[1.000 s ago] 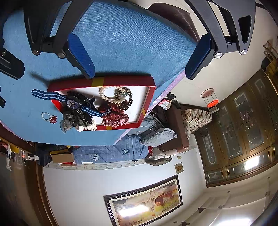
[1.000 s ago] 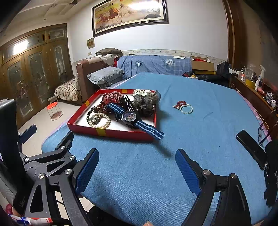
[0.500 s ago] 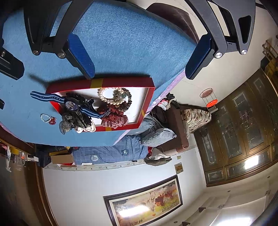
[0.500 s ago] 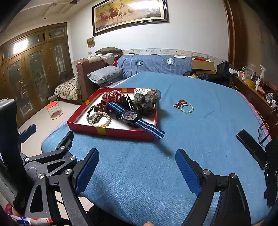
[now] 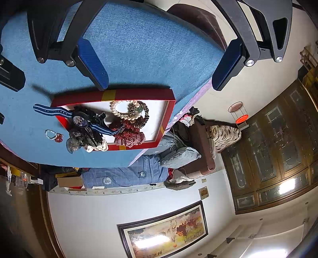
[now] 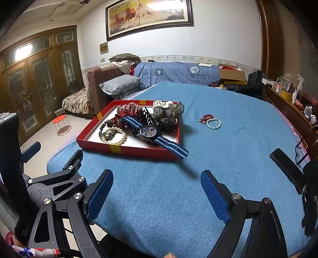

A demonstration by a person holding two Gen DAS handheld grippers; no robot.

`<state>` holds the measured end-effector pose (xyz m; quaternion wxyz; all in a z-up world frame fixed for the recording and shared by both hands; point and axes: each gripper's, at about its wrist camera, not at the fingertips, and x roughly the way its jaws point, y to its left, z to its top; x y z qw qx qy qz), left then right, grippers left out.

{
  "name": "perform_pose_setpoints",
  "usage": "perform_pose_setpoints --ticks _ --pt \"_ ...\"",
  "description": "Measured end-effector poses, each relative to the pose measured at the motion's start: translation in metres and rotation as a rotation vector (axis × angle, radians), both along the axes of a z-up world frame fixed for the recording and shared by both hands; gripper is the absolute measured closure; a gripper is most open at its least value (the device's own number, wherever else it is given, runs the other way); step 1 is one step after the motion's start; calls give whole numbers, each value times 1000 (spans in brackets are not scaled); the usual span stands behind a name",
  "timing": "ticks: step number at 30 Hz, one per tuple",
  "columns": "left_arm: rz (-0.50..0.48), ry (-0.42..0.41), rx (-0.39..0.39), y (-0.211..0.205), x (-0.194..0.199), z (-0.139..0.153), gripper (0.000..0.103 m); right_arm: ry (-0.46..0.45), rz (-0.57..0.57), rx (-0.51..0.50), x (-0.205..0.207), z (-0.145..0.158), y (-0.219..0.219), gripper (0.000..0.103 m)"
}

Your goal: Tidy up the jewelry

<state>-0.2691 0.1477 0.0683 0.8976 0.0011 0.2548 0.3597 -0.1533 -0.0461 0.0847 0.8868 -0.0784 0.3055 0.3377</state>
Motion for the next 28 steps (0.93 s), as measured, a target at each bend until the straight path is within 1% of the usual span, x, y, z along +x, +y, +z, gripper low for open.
perform_pose_setpoints --ticks 20,21,24,28 --pt "8 -5 -7 7 -11 -2 0 1 -1 -4 -1 -1 0 10" --pt "8 -7 -11 8 -11 -1 0 1 -2 -5 -1 -1 0 10" --pt "-11 -19 -68 14 -18 0 0 4 -6 -2 0 -1 -1 10" --pt "1 -14 -36 14 -25 2 0 6 -14 7 2 -1 -3 10"
